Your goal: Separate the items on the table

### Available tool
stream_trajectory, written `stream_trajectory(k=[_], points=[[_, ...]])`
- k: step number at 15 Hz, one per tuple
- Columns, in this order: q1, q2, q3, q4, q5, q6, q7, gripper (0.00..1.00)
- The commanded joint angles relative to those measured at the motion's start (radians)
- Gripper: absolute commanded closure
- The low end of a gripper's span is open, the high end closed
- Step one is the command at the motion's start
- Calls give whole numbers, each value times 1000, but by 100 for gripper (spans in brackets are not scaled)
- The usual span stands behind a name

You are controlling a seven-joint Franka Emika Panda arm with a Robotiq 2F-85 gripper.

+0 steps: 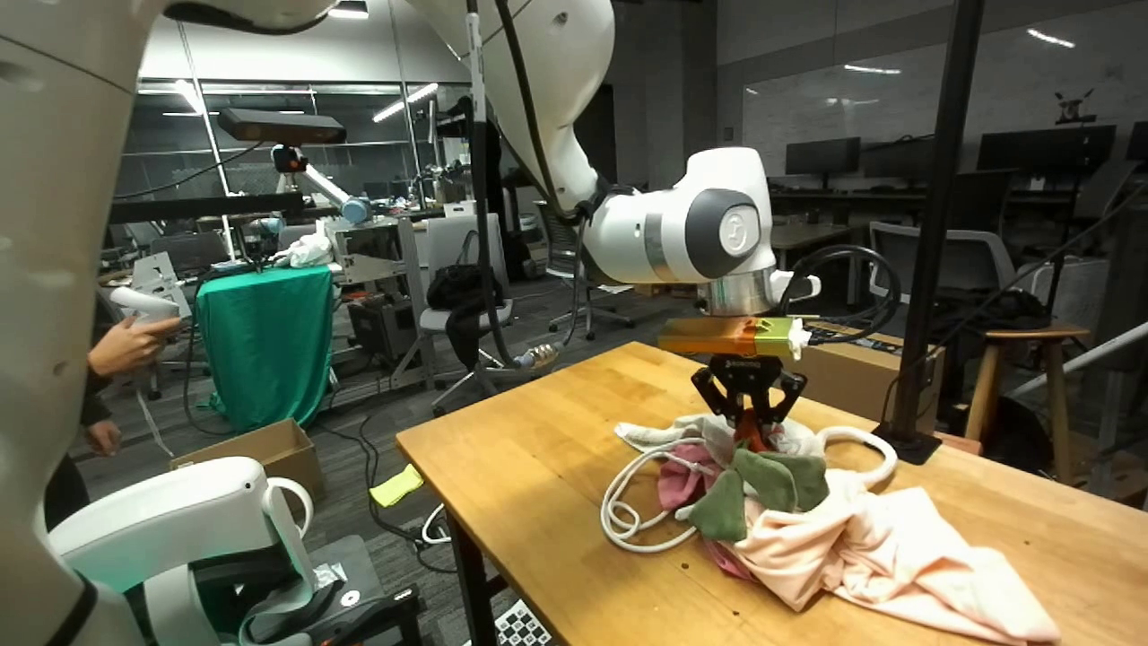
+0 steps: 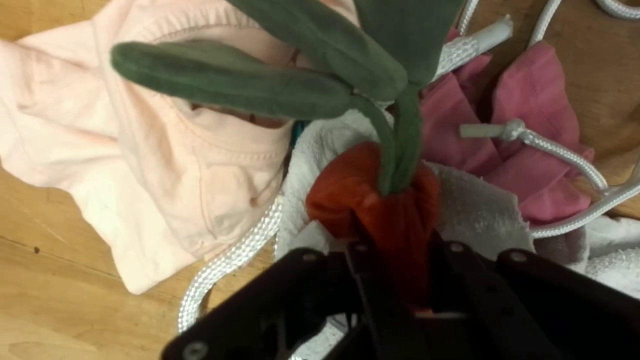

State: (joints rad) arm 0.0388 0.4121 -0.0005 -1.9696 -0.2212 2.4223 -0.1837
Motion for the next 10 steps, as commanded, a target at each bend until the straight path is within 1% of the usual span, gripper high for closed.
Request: stream_trajectory(k=[1,2,3,5,10], points=[[13,-44,-19,-17,-43,21,59,91],[14,-56,-23,-21,-50,22,72,94],[14,-75,-29,-30,-60,30,90,92],[13,-111,-42,-42,-84,41,125,92],[4,-208,-100,-77,-196,82,245,92]])
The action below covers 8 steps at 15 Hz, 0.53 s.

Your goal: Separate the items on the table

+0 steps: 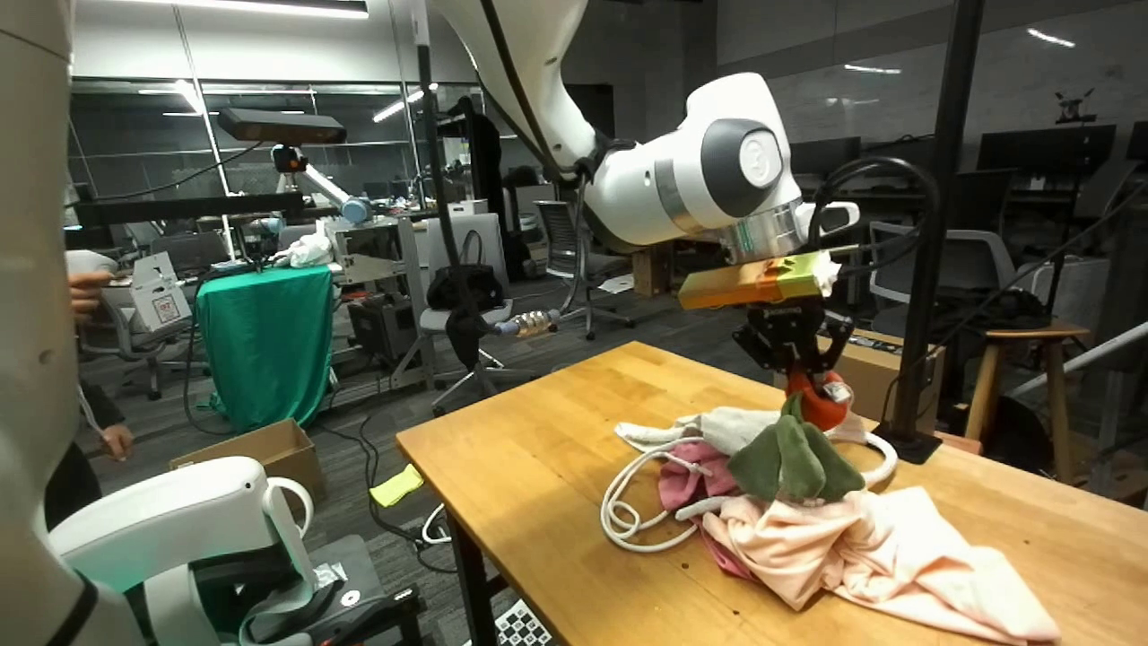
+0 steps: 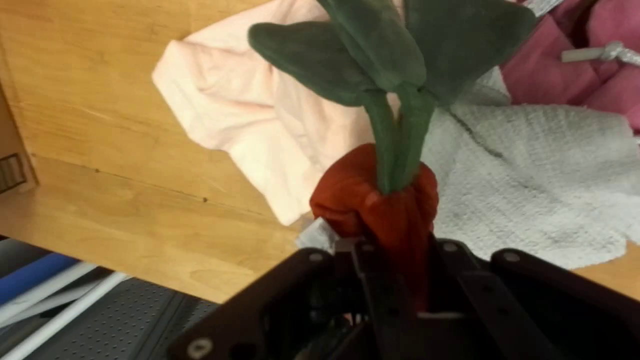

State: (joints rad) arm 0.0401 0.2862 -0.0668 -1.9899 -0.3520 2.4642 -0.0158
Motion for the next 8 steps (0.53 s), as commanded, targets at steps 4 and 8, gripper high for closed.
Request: stream_trajectory(k=[4,8], points=[[-21,-101,-78,-59,-137,52,175,92],[-61,-56,-153,-37,-228,76,327,92]])
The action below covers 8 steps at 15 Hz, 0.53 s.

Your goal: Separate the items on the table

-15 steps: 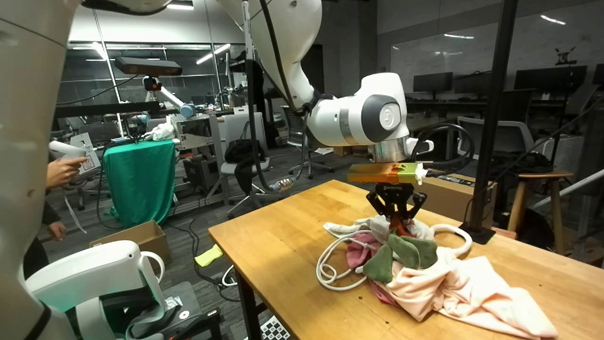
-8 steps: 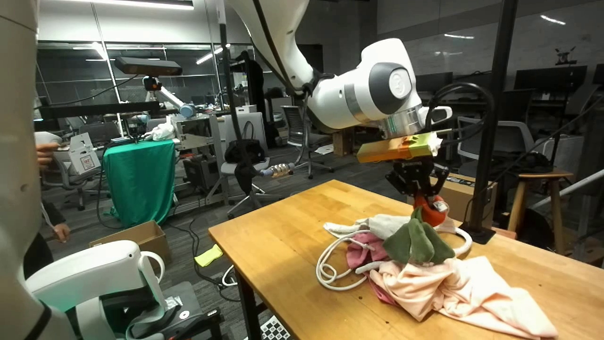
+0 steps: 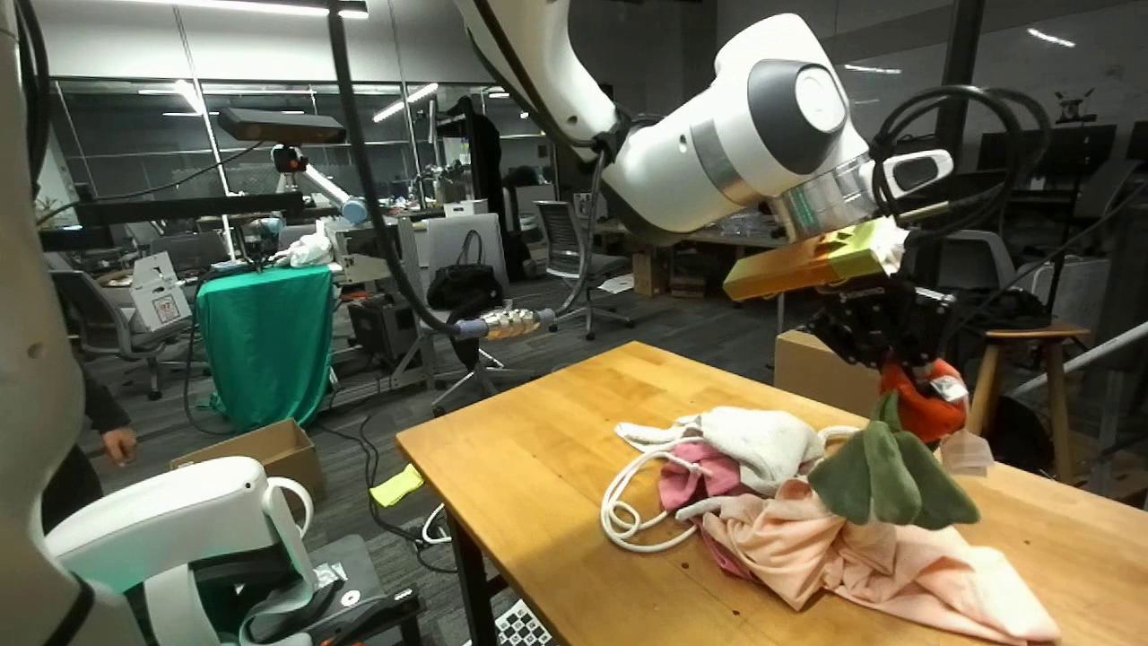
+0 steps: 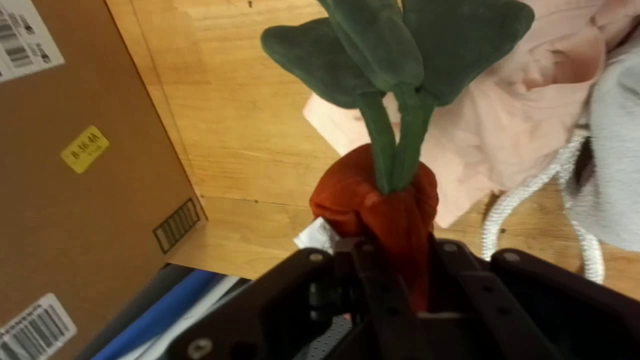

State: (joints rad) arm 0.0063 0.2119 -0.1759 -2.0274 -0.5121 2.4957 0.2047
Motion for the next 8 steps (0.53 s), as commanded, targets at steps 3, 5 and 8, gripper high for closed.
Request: stream_trajectory(k=[3,5,8], points=[[-67,66,-109,16,-115,70,210,92],[-88,101,-151,27,-133,93,269,92],[-103,167,-220,56,-157,126,372,92]])
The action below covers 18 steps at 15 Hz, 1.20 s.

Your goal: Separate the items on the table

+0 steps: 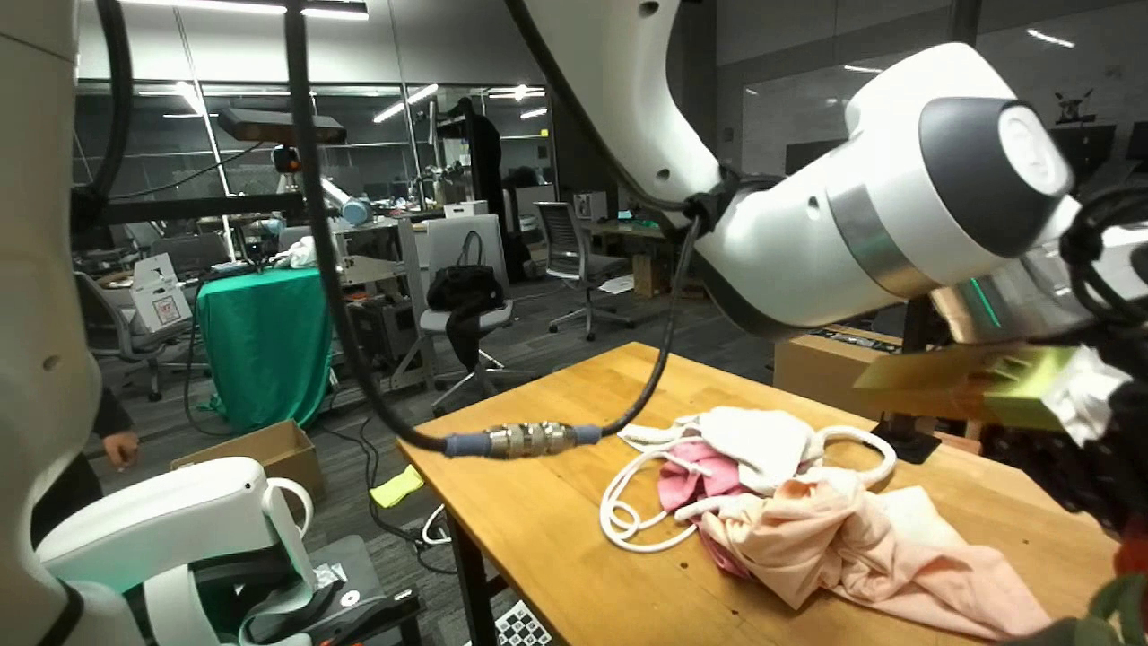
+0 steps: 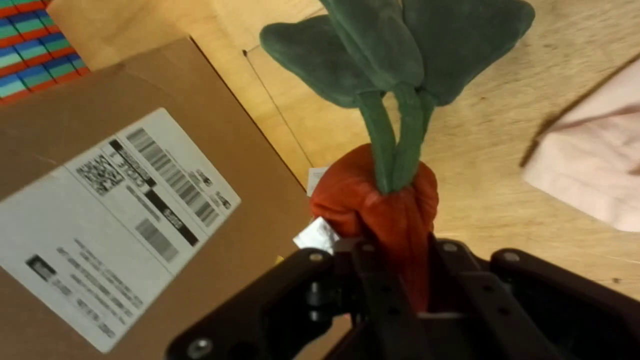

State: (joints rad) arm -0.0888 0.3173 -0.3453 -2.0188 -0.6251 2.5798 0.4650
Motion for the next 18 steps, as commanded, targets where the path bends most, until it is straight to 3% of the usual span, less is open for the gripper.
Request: stream_trajectory(k=[1,7,12,13,15,18], points=[[-9,83,-71,59,-43,46,144,92],[-1,217,-170,146,-52,5,335,92],[-11,299,-184,208,-21,-60,412,90],[-13,311,-184,220,-16,-78,425,59],[-18,326,-177,242,-6,-113,440,53],[-20,342,-168,268,-2,-154,453,28]])
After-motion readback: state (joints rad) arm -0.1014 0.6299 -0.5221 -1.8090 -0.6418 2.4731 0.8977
